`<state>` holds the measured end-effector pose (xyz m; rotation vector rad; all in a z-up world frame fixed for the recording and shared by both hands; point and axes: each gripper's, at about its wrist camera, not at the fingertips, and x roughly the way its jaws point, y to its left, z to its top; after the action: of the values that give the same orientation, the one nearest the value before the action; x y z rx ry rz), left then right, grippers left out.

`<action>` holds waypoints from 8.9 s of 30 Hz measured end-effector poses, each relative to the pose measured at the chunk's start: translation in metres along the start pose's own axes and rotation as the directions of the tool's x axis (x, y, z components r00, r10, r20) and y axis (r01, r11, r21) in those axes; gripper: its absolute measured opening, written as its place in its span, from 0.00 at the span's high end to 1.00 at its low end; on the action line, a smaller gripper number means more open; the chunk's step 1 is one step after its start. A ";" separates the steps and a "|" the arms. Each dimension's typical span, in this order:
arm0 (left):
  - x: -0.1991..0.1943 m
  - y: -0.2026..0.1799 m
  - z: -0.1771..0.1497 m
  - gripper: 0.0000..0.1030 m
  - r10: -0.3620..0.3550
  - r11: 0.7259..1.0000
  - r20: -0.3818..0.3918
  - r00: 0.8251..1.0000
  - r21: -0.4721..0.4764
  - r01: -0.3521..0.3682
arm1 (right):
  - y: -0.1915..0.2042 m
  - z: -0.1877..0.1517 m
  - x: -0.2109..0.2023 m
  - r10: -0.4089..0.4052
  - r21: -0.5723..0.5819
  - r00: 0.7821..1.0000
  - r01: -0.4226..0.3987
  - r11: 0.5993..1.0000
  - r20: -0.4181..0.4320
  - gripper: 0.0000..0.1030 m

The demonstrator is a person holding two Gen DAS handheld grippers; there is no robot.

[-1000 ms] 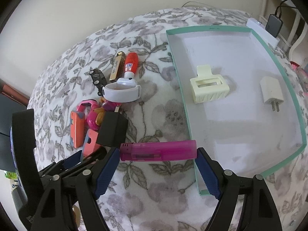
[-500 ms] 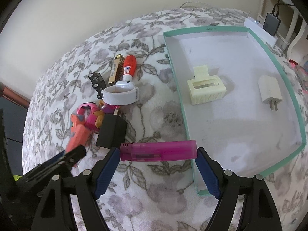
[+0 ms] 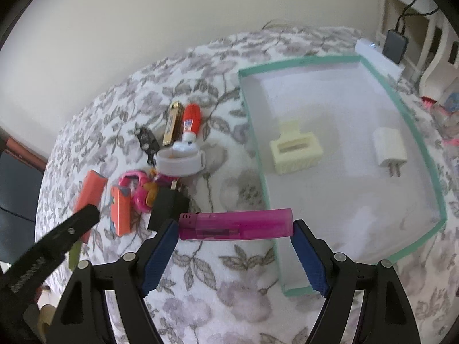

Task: Organize rigid objects
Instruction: 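Carry the toy knife and pink lighter over the tray with both tools, then open both tools to drop the knife and lighter into the tray, then move both tools back over the pile of objects, then close the right tool on the black plug charger, then grasp the second orange-blue toy knife with the left tool while the right holds the charger, then carry the toy knife and black charger over the tray with both tools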

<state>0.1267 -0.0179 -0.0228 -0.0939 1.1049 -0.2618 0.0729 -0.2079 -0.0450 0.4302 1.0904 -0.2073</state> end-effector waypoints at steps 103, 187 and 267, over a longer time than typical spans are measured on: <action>0.036 -0.038 0.005 0.02 0.224 0.965 -0.083 0.971 -0.118 -0.233 | -0.108 -0.002 0.012 -0.198 0.160 0.980 0.191 0.968 0.029 0.00; 0.086 0.035 0.011 0.49 0.332 0.938 -0.219 0.918 -0.027 -0.345 | 0.064 -0.011 0.092 -0.019 -0.188 0.992 -0.005 0.982 -0.125 0.70; 0.080 0.060 0.006 0.78 0.218 0.950 -0.237 0.947 -0.171 -0.262 | 0.046 -0.009 0.082 0.055 -0.092 0.990 -0.067 0.993 -0.126 0.70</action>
<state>0.1753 0.0193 -0.1020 -0.1104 1.3447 0.0628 0.1201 -0.1589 -0.1103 0.3937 1.2015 -0.0739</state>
